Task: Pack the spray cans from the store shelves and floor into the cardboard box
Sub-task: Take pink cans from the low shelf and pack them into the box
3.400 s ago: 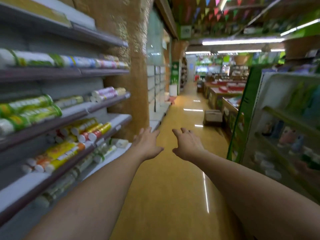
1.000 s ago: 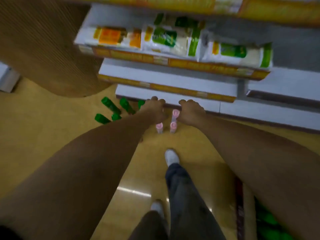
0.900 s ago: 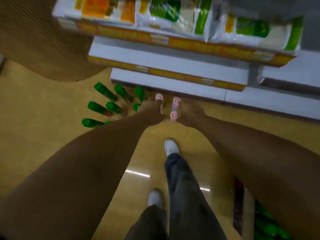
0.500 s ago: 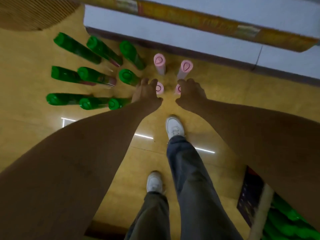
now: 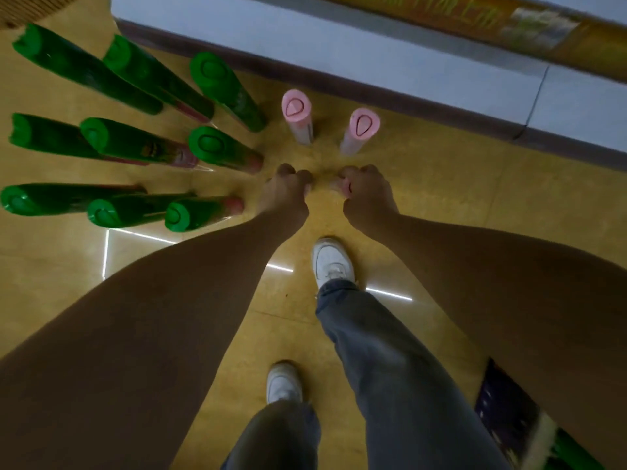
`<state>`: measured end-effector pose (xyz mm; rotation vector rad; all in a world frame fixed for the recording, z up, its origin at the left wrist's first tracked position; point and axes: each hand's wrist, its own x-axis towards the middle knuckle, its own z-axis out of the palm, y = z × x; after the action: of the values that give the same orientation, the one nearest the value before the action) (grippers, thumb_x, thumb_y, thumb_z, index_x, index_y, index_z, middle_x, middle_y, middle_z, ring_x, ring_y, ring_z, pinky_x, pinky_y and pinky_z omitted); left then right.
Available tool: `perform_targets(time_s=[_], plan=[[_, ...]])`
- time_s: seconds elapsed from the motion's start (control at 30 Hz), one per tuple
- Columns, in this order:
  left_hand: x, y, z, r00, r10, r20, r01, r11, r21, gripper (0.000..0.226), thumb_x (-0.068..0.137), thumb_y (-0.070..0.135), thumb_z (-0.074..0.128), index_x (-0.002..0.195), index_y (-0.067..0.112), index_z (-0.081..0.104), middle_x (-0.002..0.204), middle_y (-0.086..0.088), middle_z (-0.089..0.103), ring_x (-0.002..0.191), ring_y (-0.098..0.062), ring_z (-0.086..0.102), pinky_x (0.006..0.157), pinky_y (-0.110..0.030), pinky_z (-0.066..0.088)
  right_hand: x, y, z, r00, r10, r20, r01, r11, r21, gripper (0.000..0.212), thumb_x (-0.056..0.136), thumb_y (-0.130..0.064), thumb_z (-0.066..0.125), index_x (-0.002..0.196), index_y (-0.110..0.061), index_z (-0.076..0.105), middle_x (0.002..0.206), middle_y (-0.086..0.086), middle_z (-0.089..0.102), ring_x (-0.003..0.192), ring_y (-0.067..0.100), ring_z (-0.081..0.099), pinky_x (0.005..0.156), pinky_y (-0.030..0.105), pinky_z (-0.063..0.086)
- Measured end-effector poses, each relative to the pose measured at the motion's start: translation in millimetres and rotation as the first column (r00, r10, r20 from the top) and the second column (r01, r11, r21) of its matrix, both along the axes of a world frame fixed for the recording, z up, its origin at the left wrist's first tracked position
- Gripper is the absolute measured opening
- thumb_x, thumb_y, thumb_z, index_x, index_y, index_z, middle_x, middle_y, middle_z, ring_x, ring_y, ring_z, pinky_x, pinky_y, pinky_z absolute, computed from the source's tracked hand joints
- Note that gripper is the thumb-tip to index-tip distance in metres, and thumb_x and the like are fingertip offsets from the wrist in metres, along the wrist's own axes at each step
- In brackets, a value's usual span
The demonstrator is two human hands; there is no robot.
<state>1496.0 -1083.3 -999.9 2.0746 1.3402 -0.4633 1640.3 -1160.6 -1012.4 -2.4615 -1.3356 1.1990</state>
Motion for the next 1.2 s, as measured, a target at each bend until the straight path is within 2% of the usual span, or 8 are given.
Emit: perform_targets(time_s=[0.23, 0.4, 0.63, 0.73, 0.9, 1.0, 1.13, 1.2], plan=[[-3.7, -12.0, 63.1, 0.999, -0.044, 0.008, 0.044, 0.999, -0.008, 0.054, 0.081, -0.003, 0.063, 0.129, 0.022, 0.064, 0.121, -0.009, 0.056, 0.103, -0.030, 0.059, 0.073, -0.032, 0.044, -10.2, -9.3, 58.6, 1.000, -0.014, -0.021, 0.014, 1.000, -0.008, 0.050, 0.083, 0.002, 0.059, 0.128, -0.019, 0.061, 0.119, 0.011, 0.052, 0.101, 0.029, 0.057, 0.077, 0.030, 0.046], [-5.2, -13.9, 139.8, 0.998, -0.057, 0.028, 0.055, 0.997, 0.050, 0.051, 0.084, -0.001, 0.062, 0.128, 0.025, 0.065, 0.120, -0.008, 0.057, 0.104, -0.030, 0.059, 0.083, -0.046, 0.057, -23.0, -8.8, 132.2, 1.000, 0.030, 0.001, -0.030, 0.999, 0.026, 0.051, 0.085, -0.001, 0.059, 0.132, -0.018, 0.061, 0.119, 0.012, 0.061, 0.107, 0.031, 0.063, 0.084, 0.034, 0.053], [-25.1, -10.6, 266.8, 0.981, -0.192, 0.030, 0.189, 0.978, 0.084, 0.038, 0.090, 0.009, 0.060, 0.125, 0.022, 0.068, 0.119, -0.010, 0.066, 0.109, -0.031, 0.064, 0.074, -0.030, 0.044, -36.3, 0.9, 259.4, 0.988, 0.148, 0.038, -0.147, 0.989, -0.010, 0.040, 0.090, -0.007, 0.062, 0.128, -0.016, 0.066, 0.127, 0.012, 0.065, 0.122, 0.032, 0.059, 0.084, 0.029, 0.046], [-32.1, -5.5, 342.4, 0.952, -0.302, -0.043, 0.304, 0.948, 0.098, 0.029, 0.088, 0.013, 0.060, 0.113, 0.020, 0.071, 0.111, -0.007, 0.069, 0.107, -0.029, 0.066, 0.072, -0.028, 0.044, -40.8, 4.3, 333.2, 0.987, 0.142, 0.071, -0.143, 0.990, 0.011, 0.022, 0.089, -0.008, 0.060, 0.104, -0.018, 0.071, 0.111, 0.009, 0.067, 0.105, 0.028, 0.063, 0.071, 0.027, 0.043], [-31.7, -24.4, 473.6, 0.861, -0.497, -0.103, 0.507, 0.853, 0.125, 0.035, 0.083, 0.014, 0.068, 0.117, 0.018, 0.075, 0.116, -0.008, 0.070, 0.111, -0.029, 0.064, 0.091, -0.036, 0.056, -45.8, -21.6, 463.7, 0.979, 0.152, 0.136, -0.164, 0.983, 0.087, 0.038, 0.081, -0.004, 0.063, 0.114, -0.018, 0.074, 0.119, 0.007, 0.069, 0.105, 0.027, 0.066, 0.081, 0.033, 0.056], [-25.3, -47.3, 550.9, 0.830, -0.543, -0.130, 0.558, 0.817, 0.149, 0.033, 0.081, 0.012, 0.072, 0.113, 0.014, 0.075, 0.115, -0.007, 0.071, 0.103, -0.026, 0.068, 0.077, -0.032, 0.058, -44.1, -51.1, 541.4, 0.971, 0.174, 0.163, -0.184, 0.982, 0.045, 0.044, 0.079, -0.002, 0.069, 0.119, -0.019, 0.070, 0.112, 0.007, 0.068, 0.087, 0.025, 0.065, 0.071, 0.033, 0.057], [-16.0, -89.7, 653.2, 0.787, -0.606, -0.115, 0.614, 0.753, 0.236, 0.036, 0.090, 0.016, 0.070, 0.126, 0.013, 0.068, 0.123, -0.012, 0.066, 0.093, -0.024, 0.062, 0.058, -0.020, 0.050, -41.8, -97.5, 642.0, 0.974, 0.139, 0.177, -0.152, 0.986, 0.063, 0.038, 0.083, 0.001, 0.069, 0.116, -0.018, 0.067, 0.093, 0.007, 0.062, 0.070, 0.022, 0.062, 0.055, 0.032, 0.056], [-10.0, -109.8, 693.9, 0.773, -0.625, -0.108, 0.629, 0.733, 0.259, 0.039, 0.087, 0.016, 0.074, 0.126, 0.015, 0.069, 0.124, -0.013, 0.065, 0.094, -0.026, 0.065, 0.065, -0.026, 0.058, -40.0, -123.3, 686.4, 0.972, 0.128, 0.199, -0.140, 0.989, 0.050, 0.038, 0.085, 0.001, 0.069, 0.117, -0.018, 0.067, 0.103, 0.010, 0.063, 0.075, 0.026, 0.064, 0.057, 0.035, 0.057]])
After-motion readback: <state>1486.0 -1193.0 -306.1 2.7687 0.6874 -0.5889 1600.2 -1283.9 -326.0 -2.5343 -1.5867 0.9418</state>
